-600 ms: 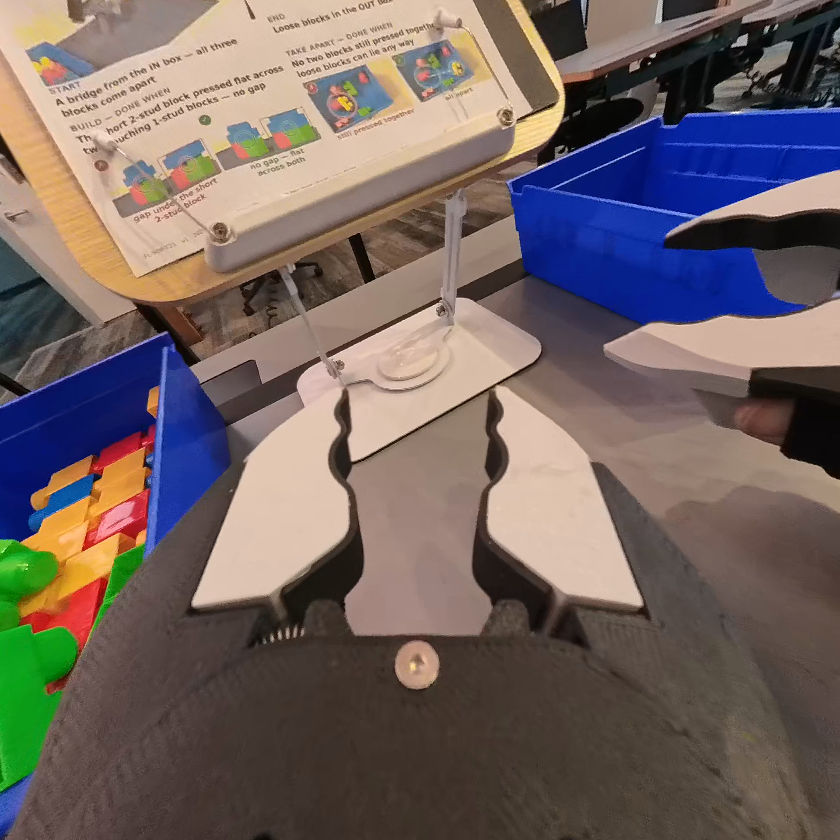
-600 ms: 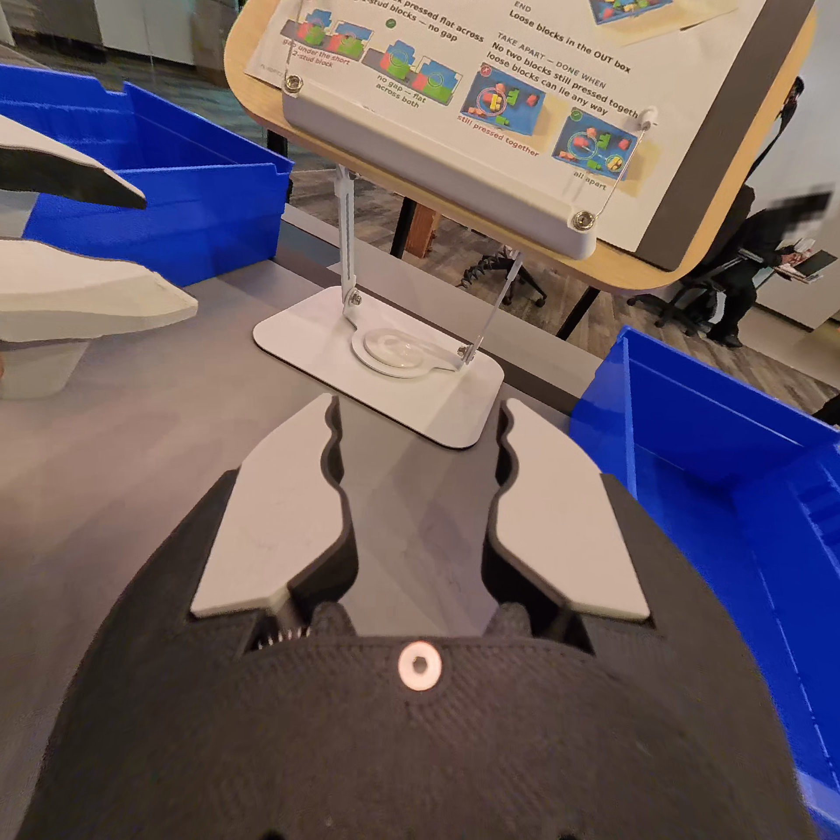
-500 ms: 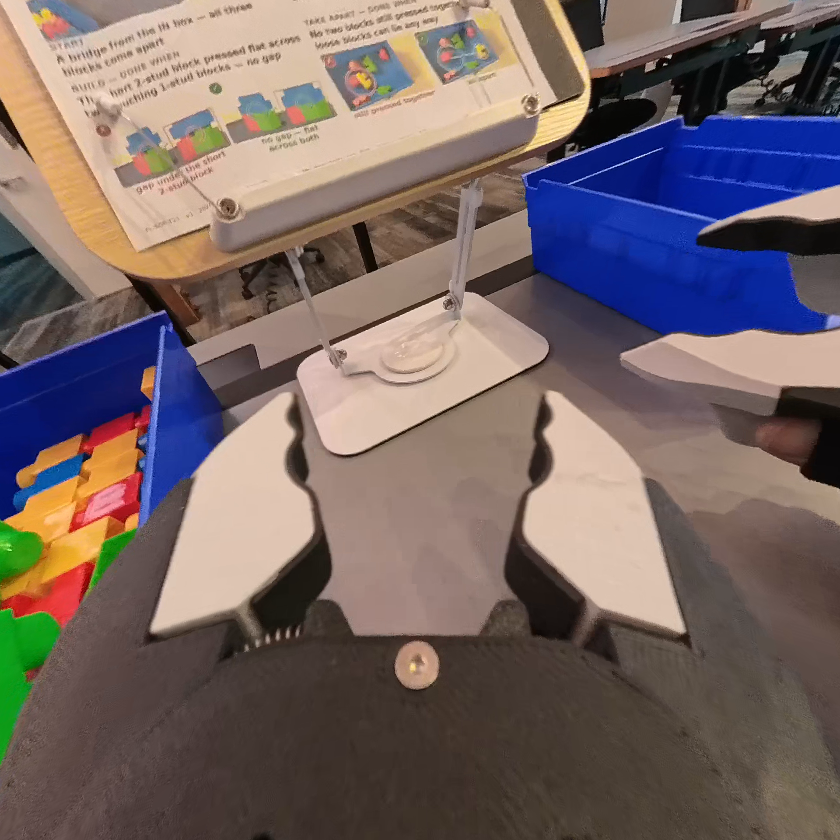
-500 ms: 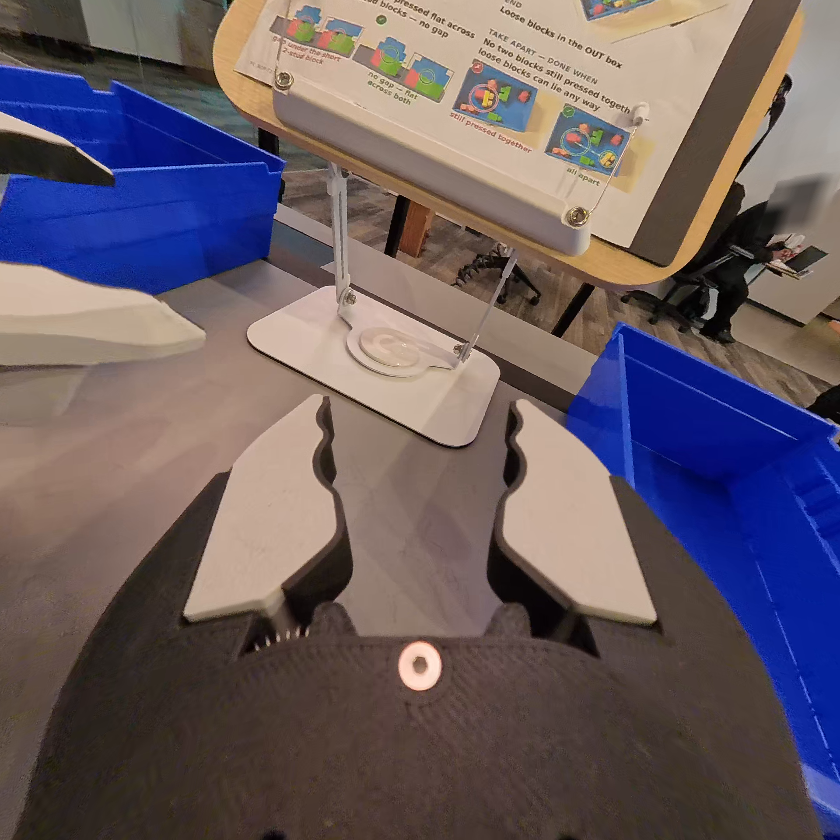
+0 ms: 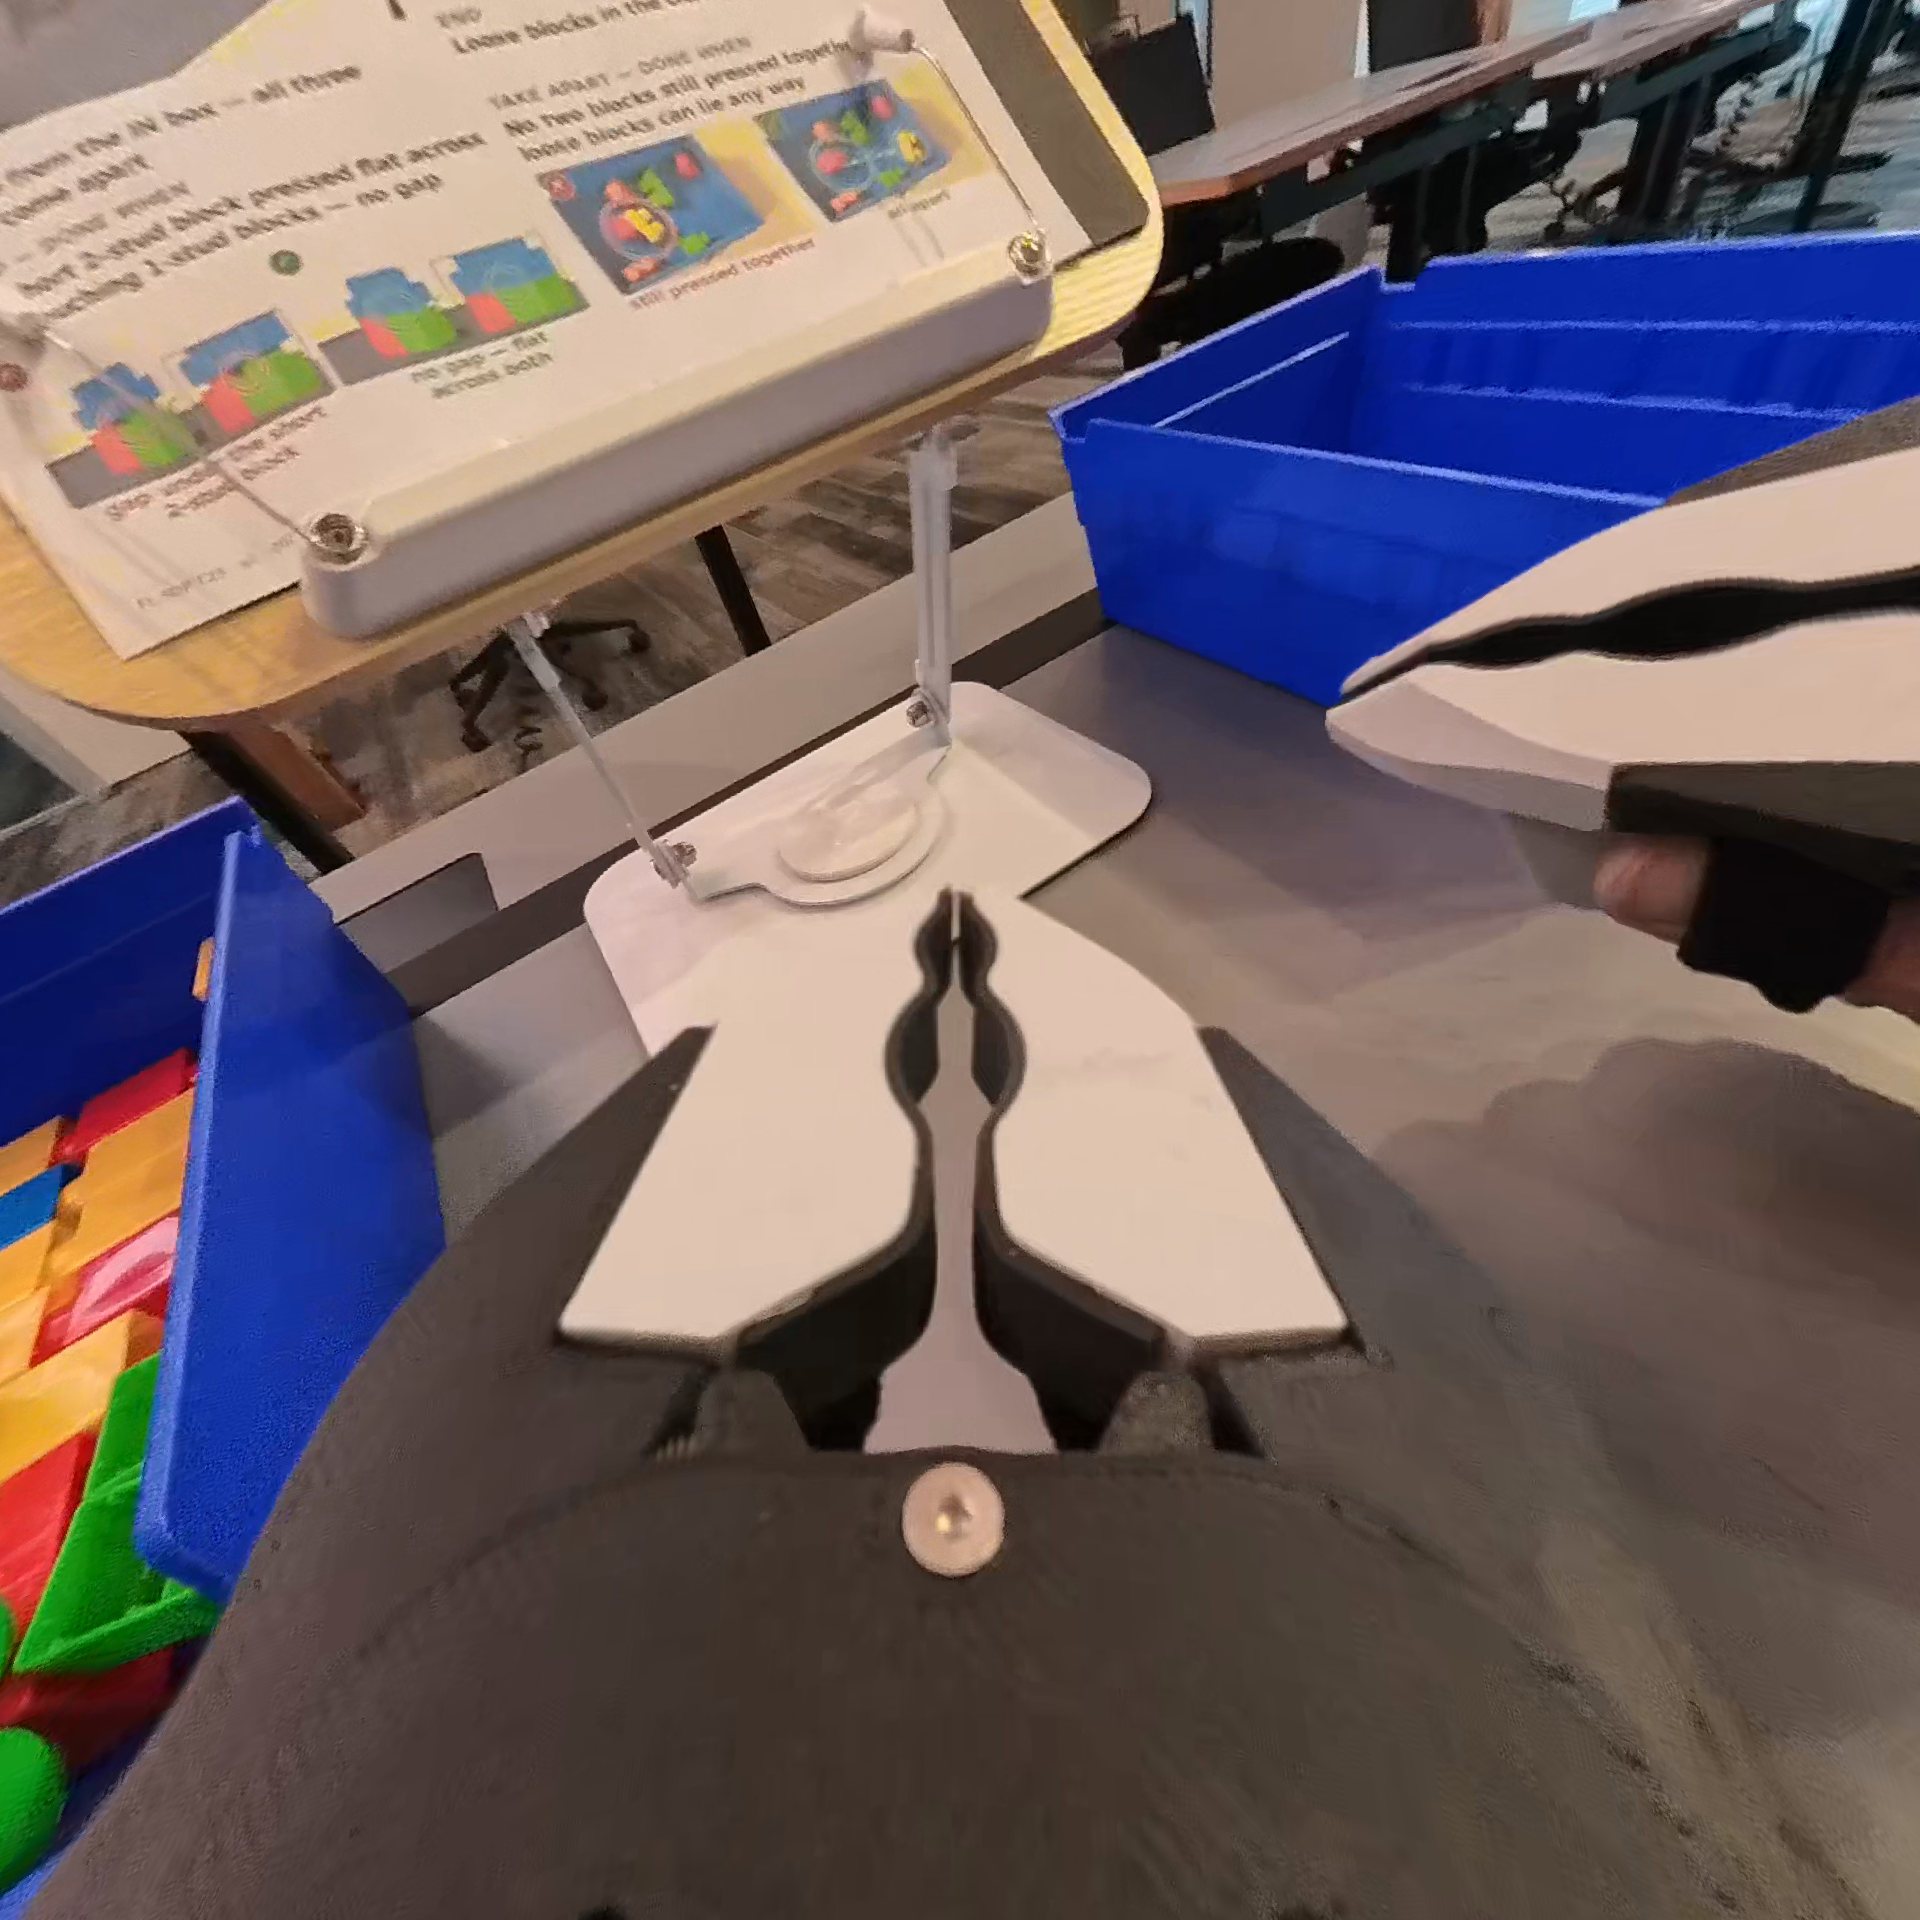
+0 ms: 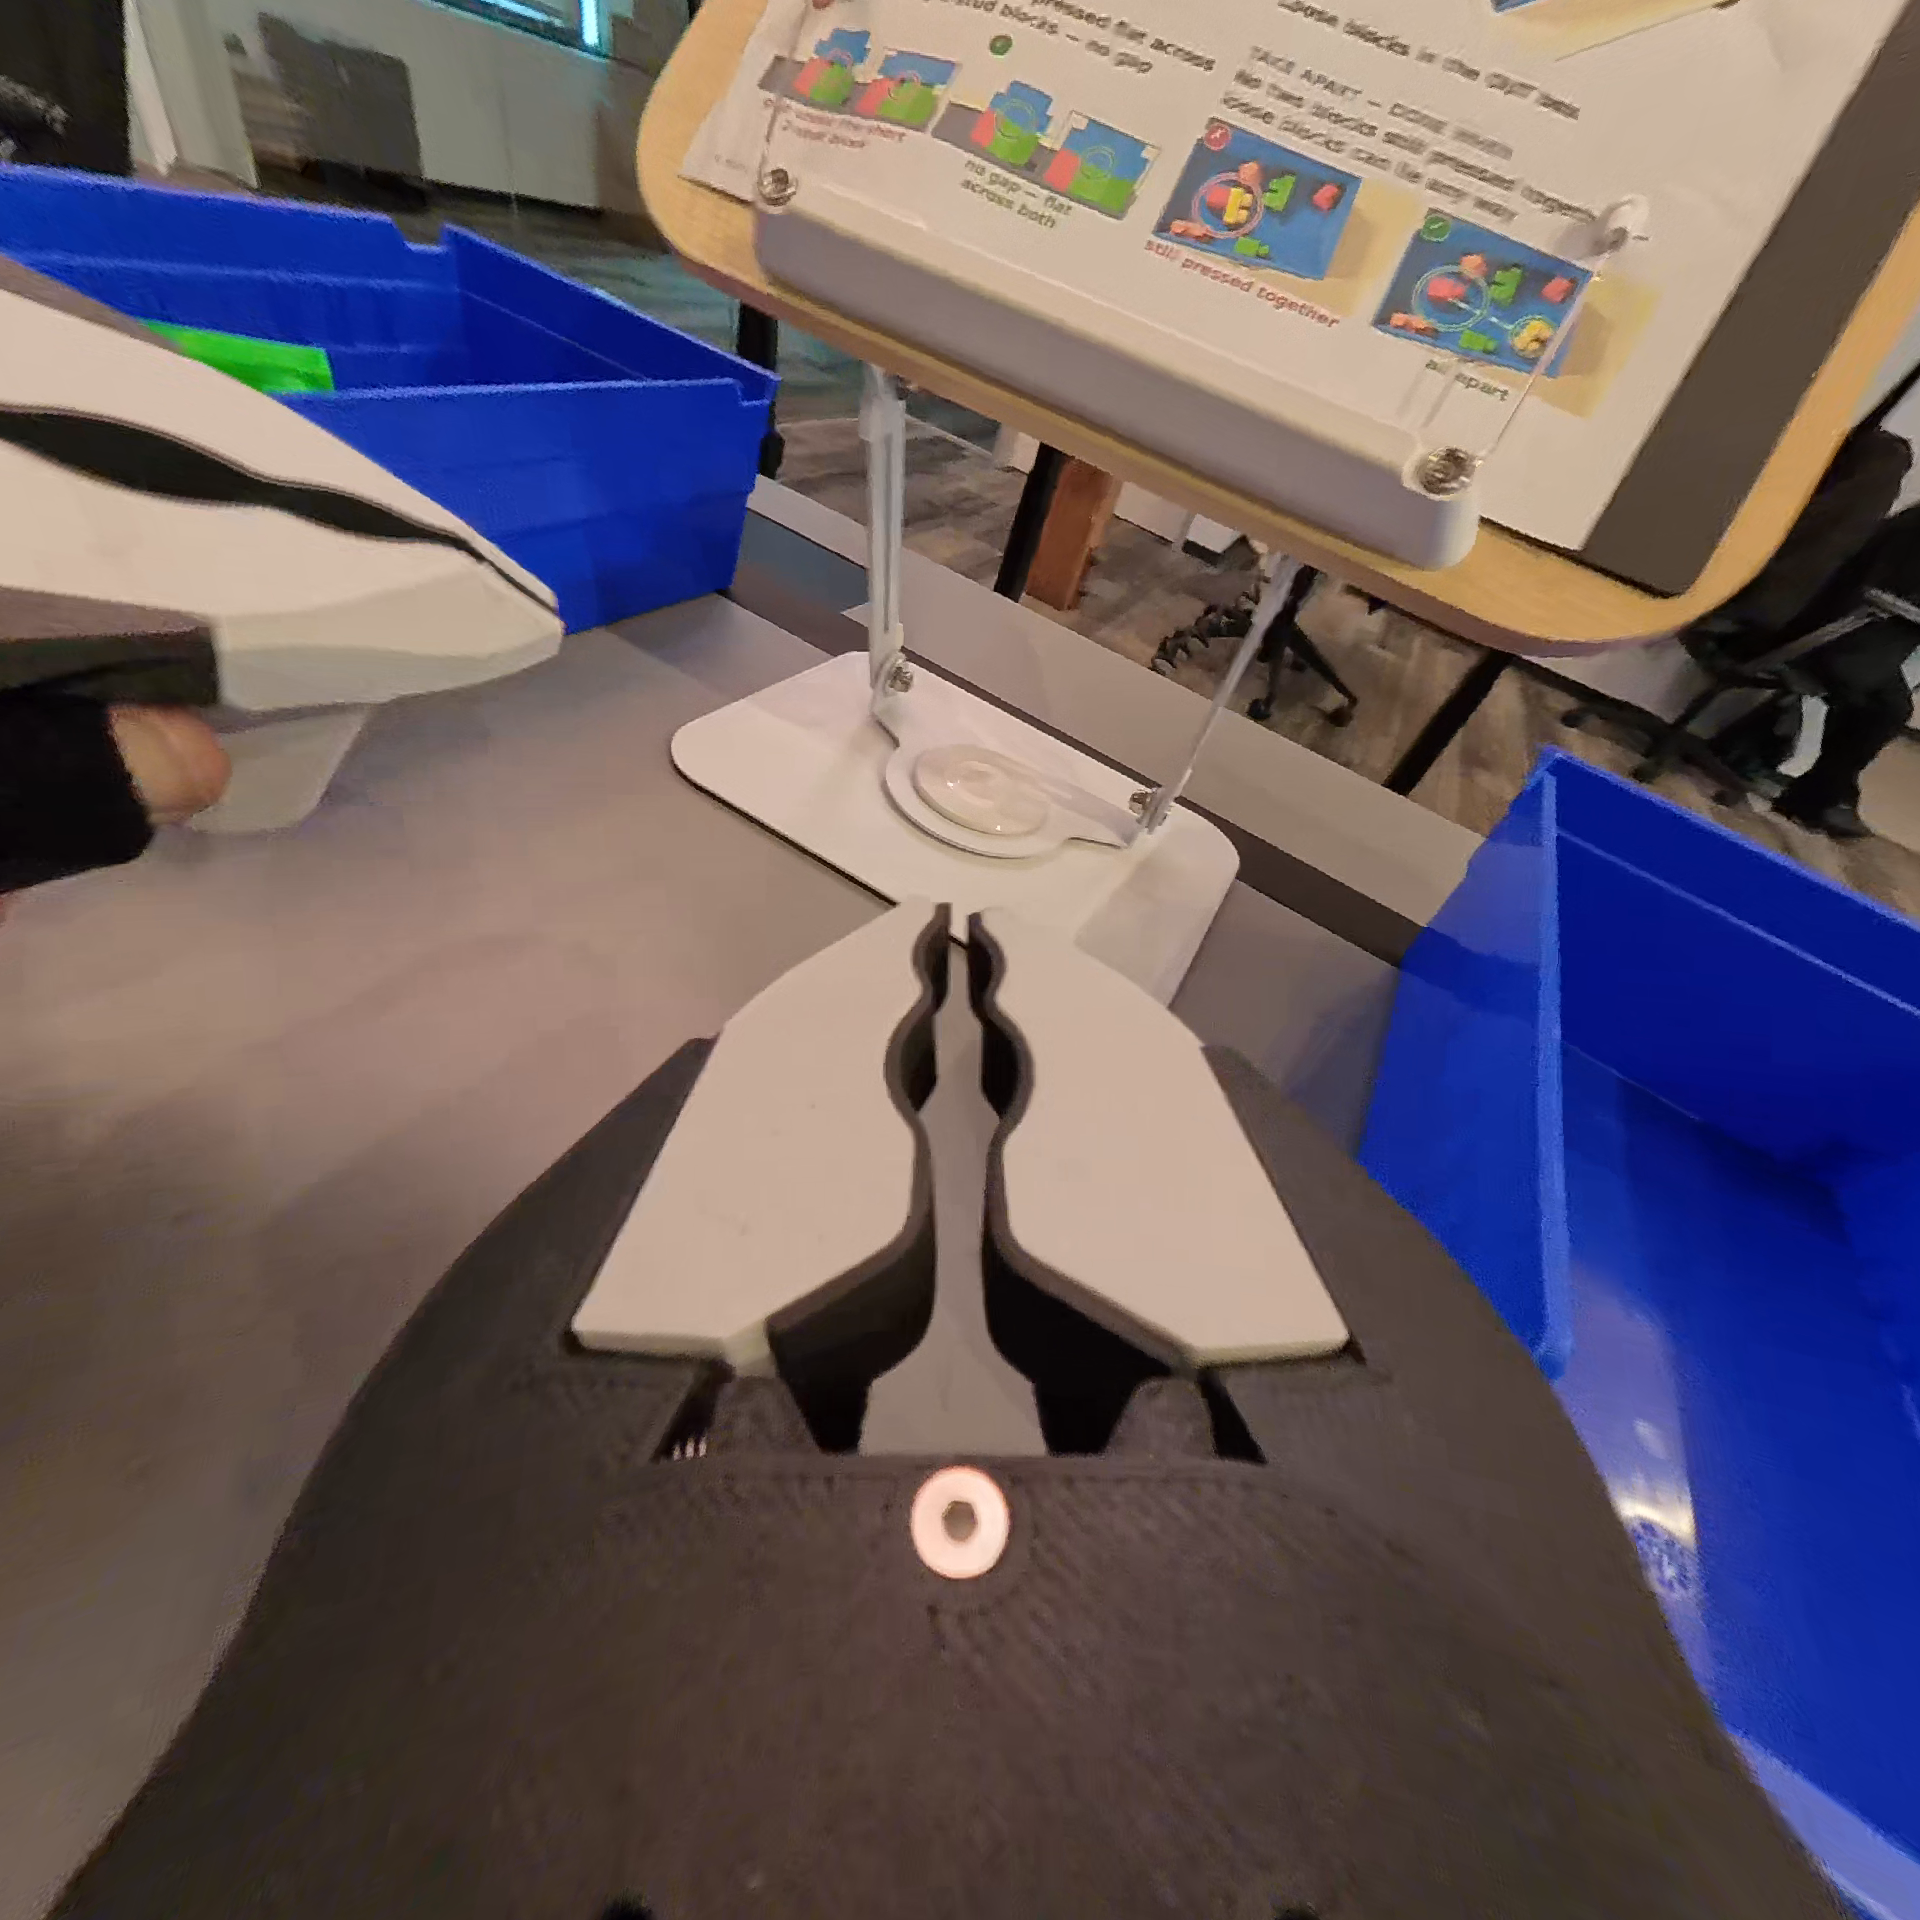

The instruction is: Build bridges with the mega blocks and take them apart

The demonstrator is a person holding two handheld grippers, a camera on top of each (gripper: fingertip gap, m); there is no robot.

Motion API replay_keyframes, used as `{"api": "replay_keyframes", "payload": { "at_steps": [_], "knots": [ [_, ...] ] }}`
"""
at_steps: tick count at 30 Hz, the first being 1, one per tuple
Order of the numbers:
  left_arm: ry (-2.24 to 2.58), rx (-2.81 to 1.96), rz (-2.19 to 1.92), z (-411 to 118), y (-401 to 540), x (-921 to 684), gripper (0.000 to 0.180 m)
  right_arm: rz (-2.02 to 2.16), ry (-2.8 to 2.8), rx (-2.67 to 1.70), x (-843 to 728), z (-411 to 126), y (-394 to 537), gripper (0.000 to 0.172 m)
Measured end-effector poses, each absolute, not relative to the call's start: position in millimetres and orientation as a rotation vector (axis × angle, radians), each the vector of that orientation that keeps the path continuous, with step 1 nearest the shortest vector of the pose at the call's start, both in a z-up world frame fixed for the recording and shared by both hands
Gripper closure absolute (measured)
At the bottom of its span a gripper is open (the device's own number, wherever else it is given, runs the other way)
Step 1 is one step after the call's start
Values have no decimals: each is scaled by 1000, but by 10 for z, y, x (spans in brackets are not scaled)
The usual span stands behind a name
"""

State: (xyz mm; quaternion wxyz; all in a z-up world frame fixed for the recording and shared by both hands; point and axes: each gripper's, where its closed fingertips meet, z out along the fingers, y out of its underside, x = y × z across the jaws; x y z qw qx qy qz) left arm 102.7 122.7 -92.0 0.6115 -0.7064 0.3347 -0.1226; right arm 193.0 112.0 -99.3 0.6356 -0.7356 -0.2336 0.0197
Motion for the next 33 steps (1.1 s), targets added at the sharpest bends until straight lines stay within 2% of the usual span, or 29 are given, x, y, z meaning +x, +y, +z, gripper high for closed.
{"api": "replay_keyframes", "payload": {
  "at_steps": [2,4,6,8,11,12,15,17,21,22,28,29,31,33],
  "knots": [
    [777,-1622,-260,-931,1243,1028,180,35,-556,-1671,1894,-1003,1118,172],
    [760,-1623,-256,-922,1265,993,176,28,-557,-1657,1876,-992,1113,166],
    [717,-1622,-253,-897,1302,937,153,34,-539,-1647,1878,-974,1113,152],
    [674,-1643,-238,-907,1356,888,117,30,-521,-1655,1898,-989,1130,135],
    [668,-1688,-221,-1001,1423,885,86,23,-516,-1665,1912,-1036,1150,115],
    [672,-1691,-203,-1027,1444,875,80,13,-518,-1665,1917,-1043,1157,109],
    [700,-1694,-168,-1080,1466,862,77,3,-538,-1657,1899,-1051,1151,115],
    [726,-1676,-106,-1084,1489,844,73,1,-539,-1658,1895,-1061,1155,109],
    [743,-1571,9,-935,1523,786,54,-19,-550,-1642,1895,-1059,1164,96],
    [752,-1552,15,-924,1523,788,53,-9,-555,-1640,1879,-1064,1162,96],
    [762,-1577,-15,-953,1527,742,78,27,-583,-1623,1829,-1047,1138,117],
    [758,-1581,-29,-955,1522,740,80,27,-582,-1626,1835,-1048,1141,116],
    [778,-1601,-59,-983,1497,748,100,28,-574,-1624,1846,-1035,1138,118],
    [760,-1612,-77,-978,1499,728,99,35,-564,-1623,1850,-1027,1138,114]
  ]
}}
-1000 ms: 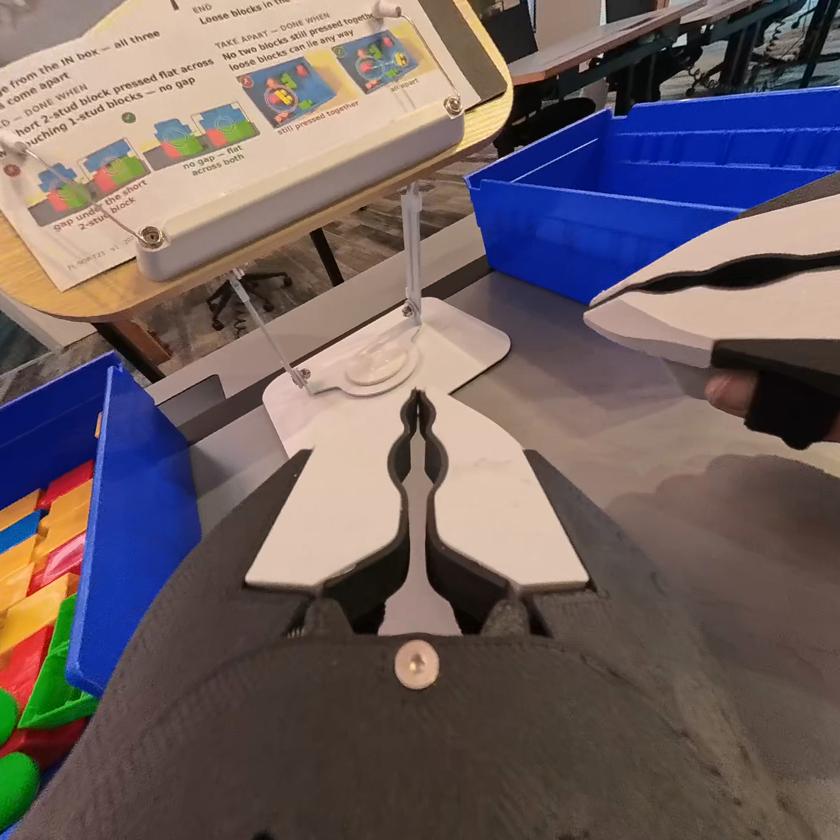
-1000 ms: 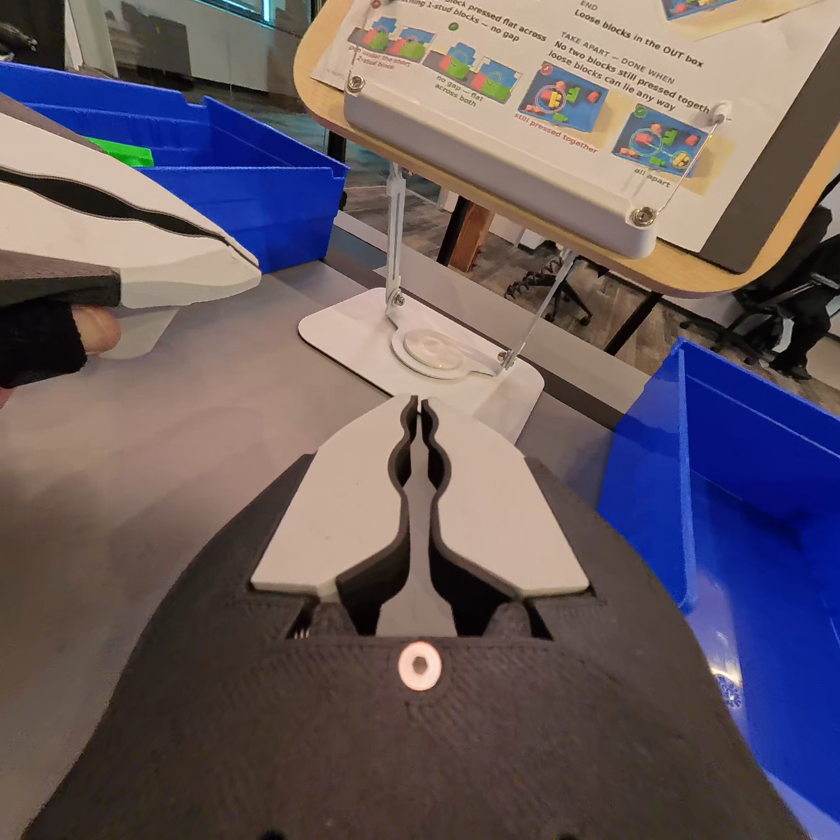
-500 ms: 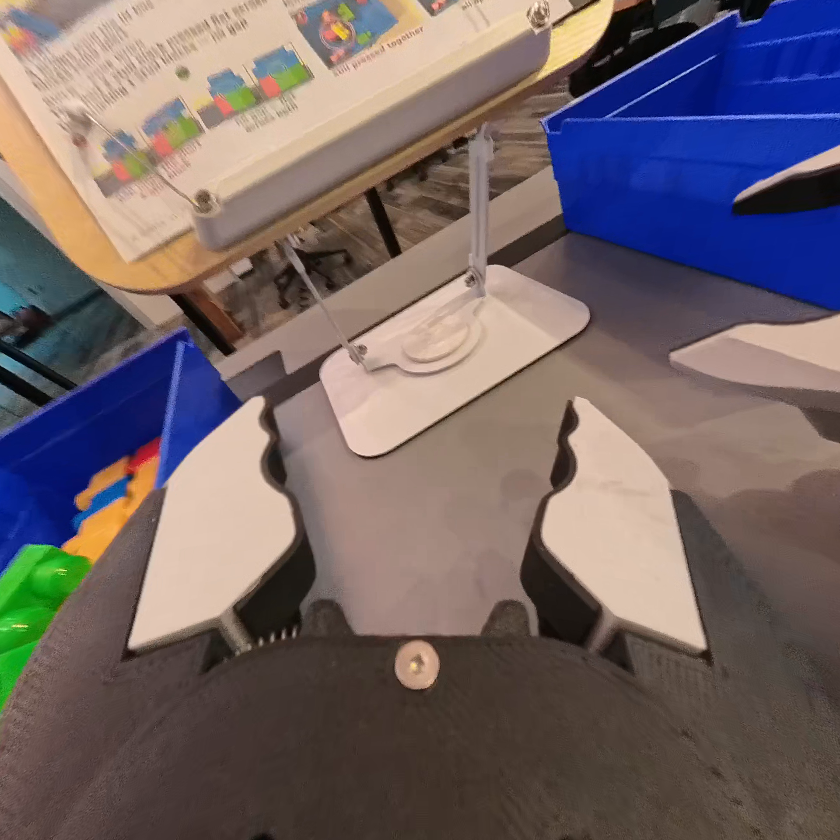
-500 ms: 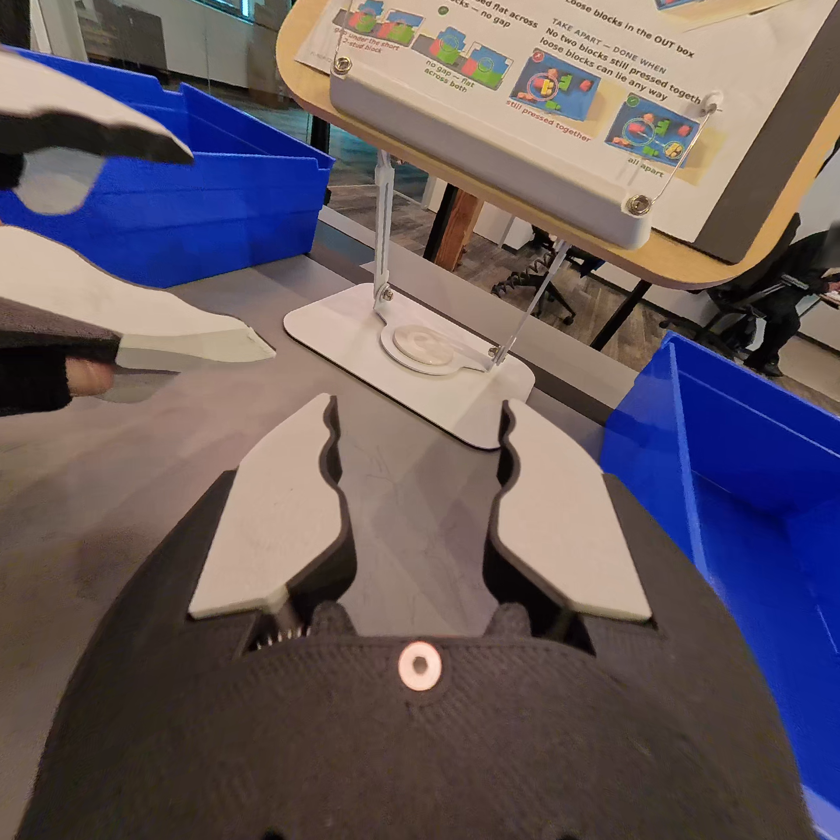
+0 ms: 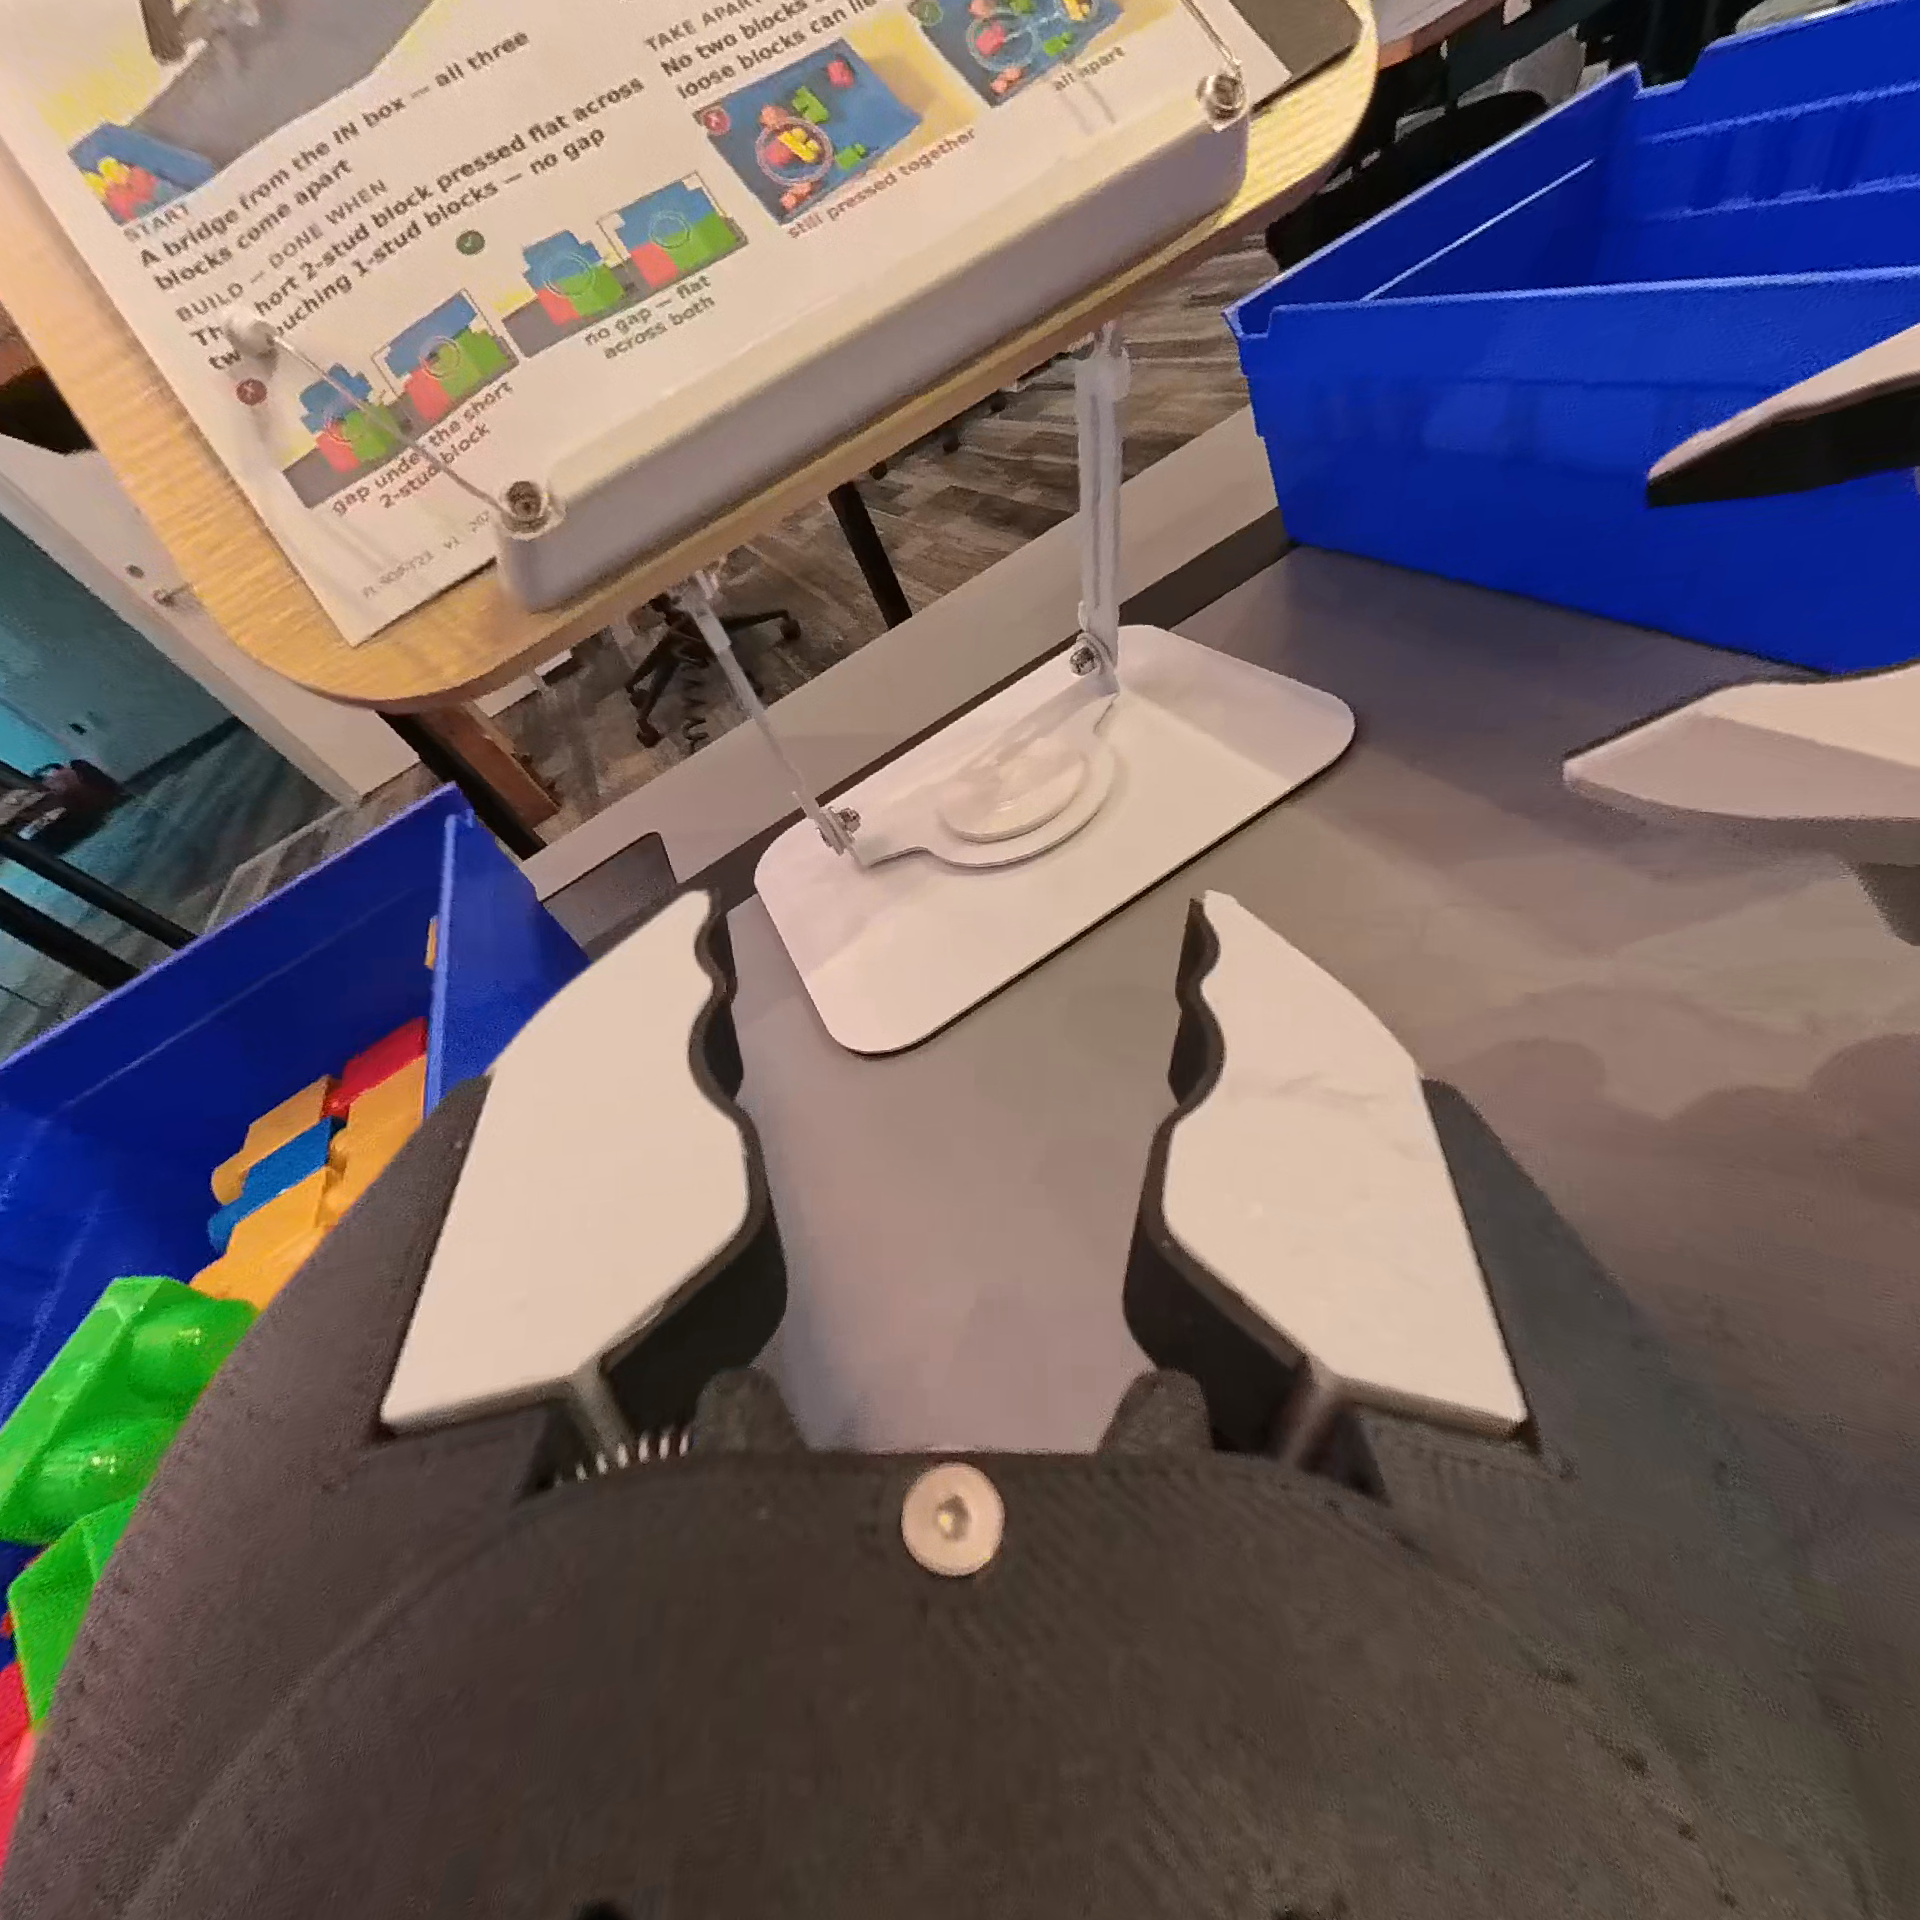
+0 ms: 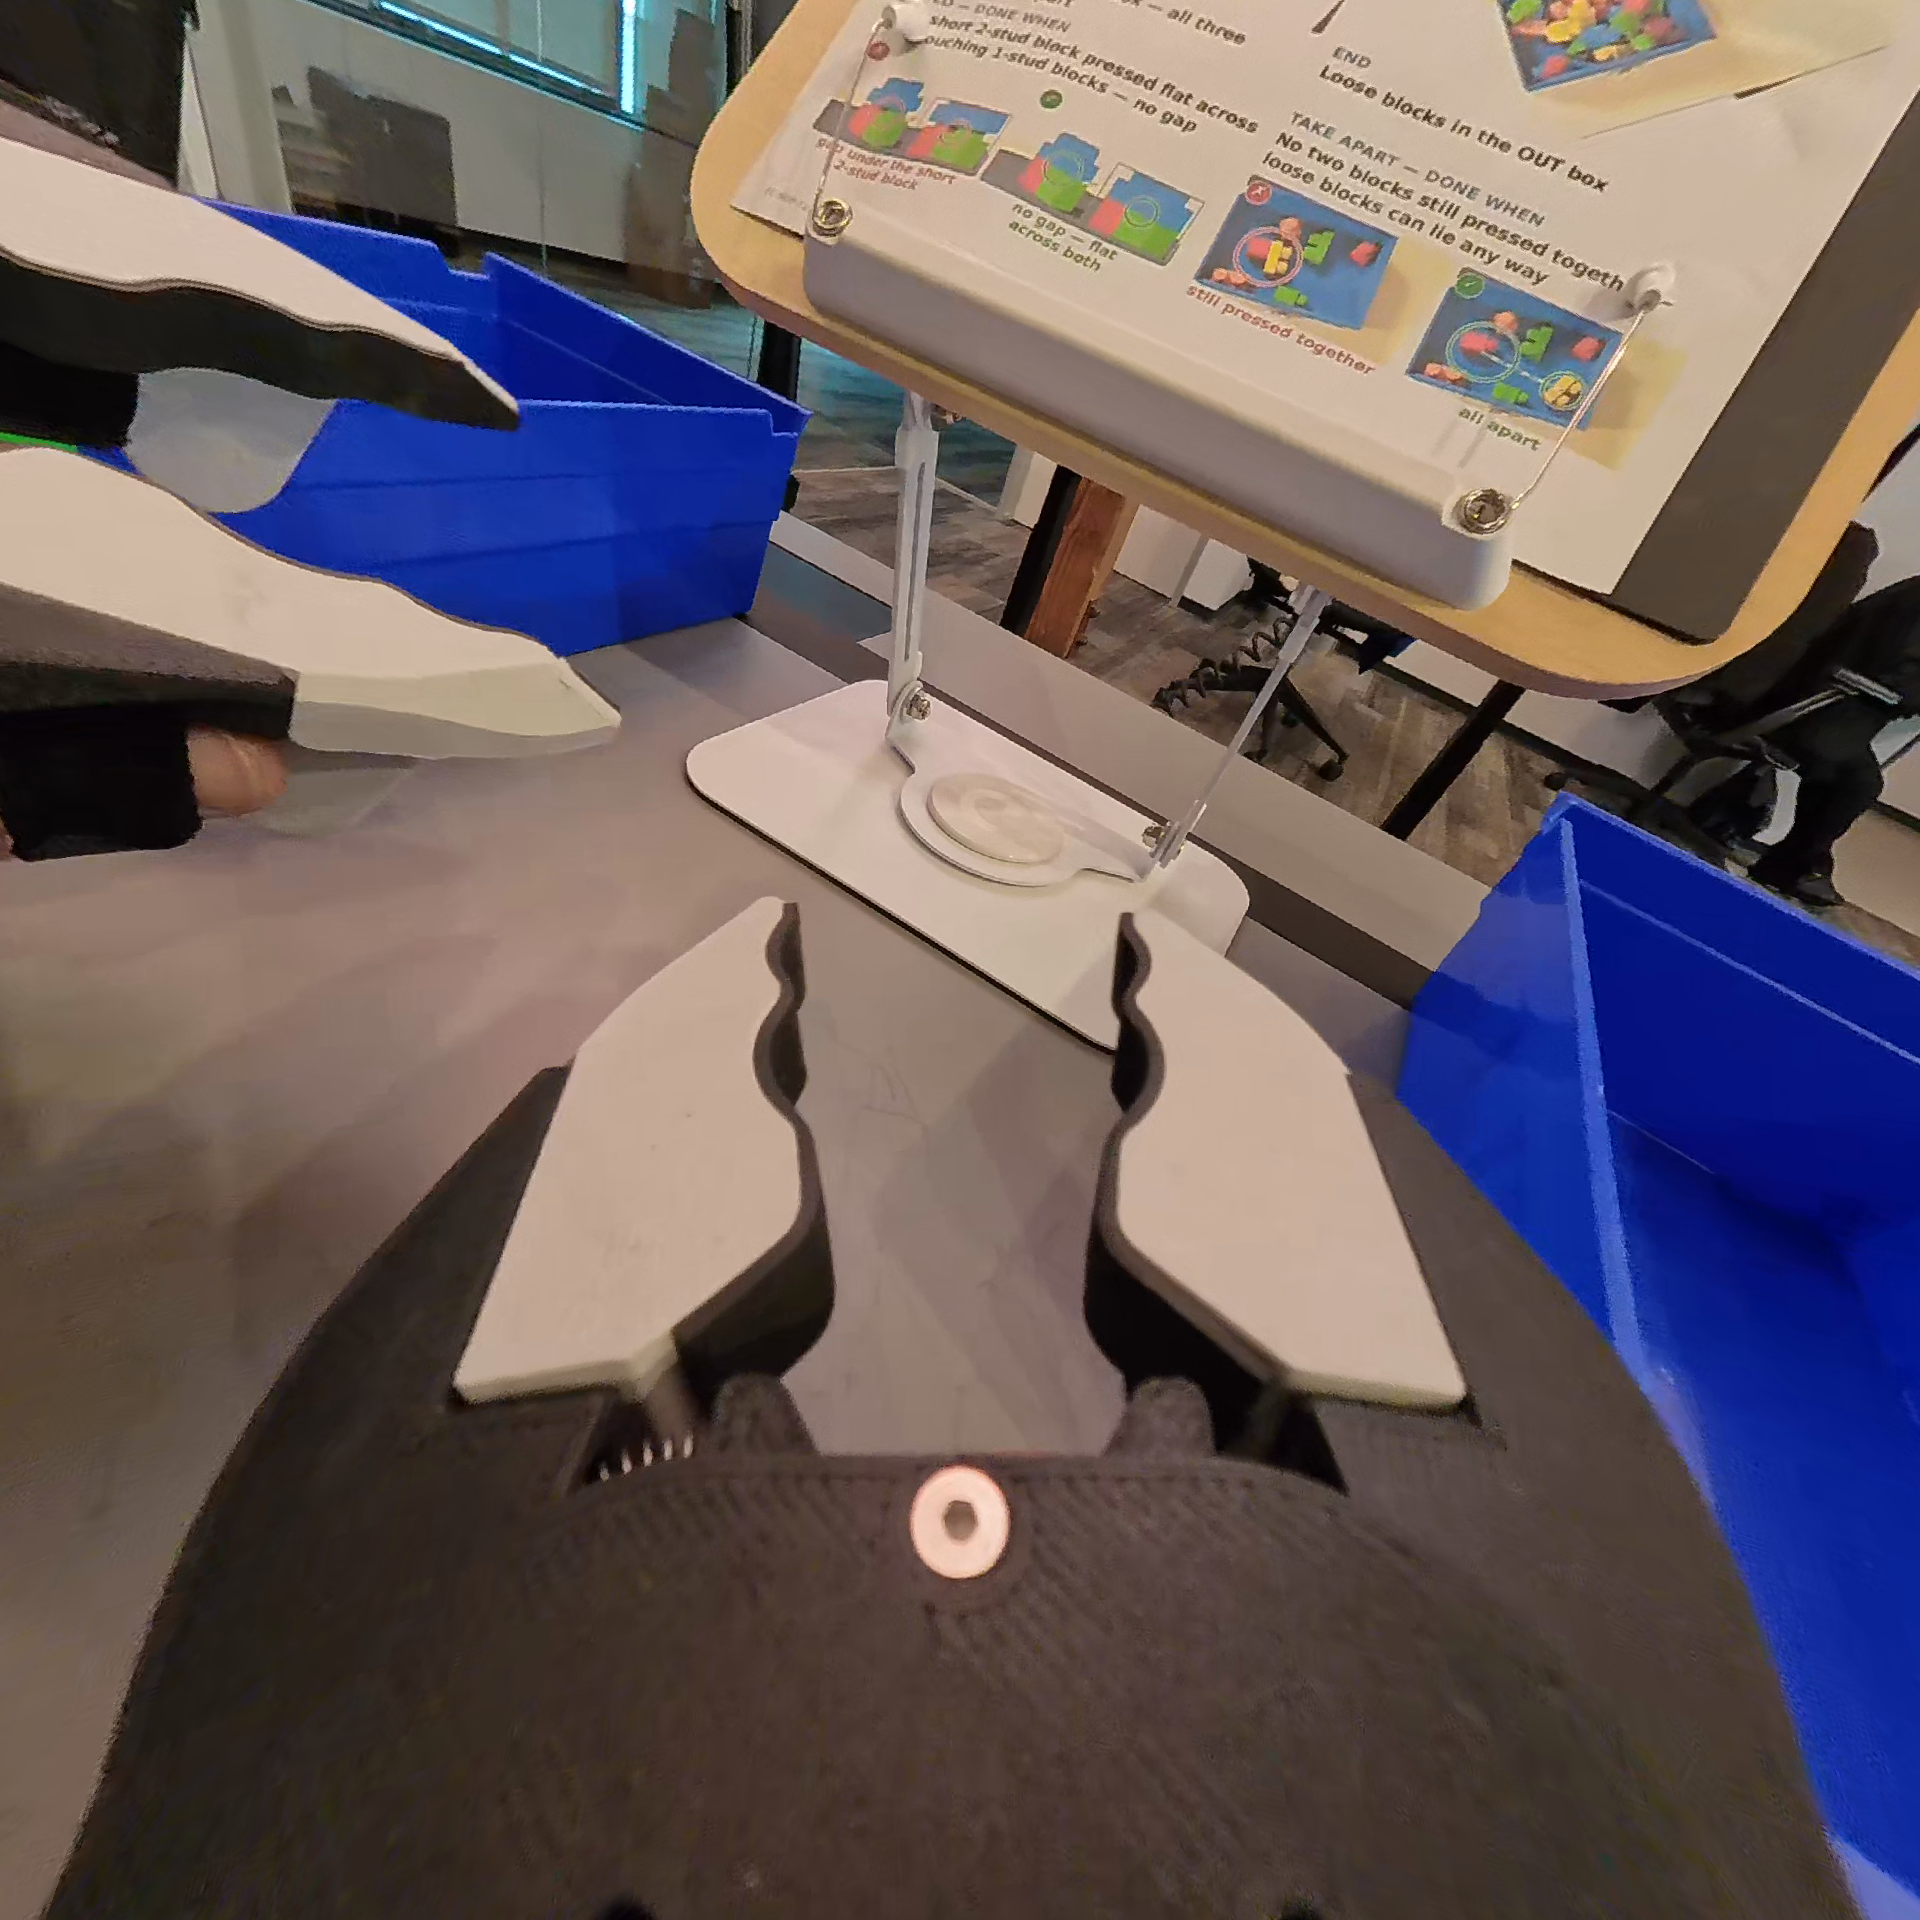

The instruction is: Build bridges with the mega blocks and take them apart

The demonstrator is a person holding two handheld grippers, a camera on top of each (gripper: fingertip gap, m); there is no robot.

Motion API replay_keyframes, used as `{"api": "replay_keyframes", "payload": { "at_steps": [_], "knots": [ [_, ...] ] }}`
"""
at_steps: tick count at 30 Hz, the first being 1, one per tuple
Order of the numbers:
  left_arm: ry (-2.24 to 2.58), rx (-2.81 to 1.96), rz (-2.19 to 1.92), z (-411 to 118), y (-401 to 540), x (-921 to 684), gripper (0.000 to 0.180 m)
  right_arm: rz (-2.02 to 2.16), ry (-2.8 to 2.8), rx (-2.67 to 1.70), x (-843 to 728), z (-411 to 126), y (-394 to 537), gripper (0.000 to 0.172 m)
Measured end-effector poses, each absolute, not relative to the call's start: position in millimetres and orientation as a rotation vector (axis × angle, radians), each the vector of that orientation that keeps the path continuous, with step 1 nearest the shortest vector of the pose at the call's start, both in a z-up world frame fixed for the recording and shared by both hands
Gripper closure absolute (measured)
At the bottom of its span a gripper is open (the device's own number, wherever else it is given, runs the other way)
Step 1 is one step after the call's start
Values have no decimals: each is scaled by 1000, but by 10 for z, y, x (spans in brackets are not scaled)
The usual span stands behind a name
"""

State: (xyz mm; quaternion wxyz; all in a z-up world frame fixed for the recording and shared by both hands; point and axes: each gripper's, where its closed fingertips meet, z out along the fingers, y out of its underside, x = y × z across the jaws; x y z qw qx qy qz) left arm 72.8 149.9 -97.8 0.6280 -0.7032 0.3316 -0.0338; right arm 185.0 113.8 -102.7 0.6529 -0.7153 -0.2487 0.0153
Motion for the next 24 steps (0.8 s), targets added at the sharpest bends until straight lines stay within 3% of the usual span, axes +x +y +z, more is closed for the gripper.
{"api": "replay_keyframes", "payload": {
  "at_steps": [6,24],
  "knots": [
    [665,-1642,-107,-941,1512,618,79,51,-533,-1623,1875,-1001,1140,104],
    [660,-1614,-144,-829,1328,439,88,50,-594,-1619,1868,-1043,1089,105]
  ]
}}
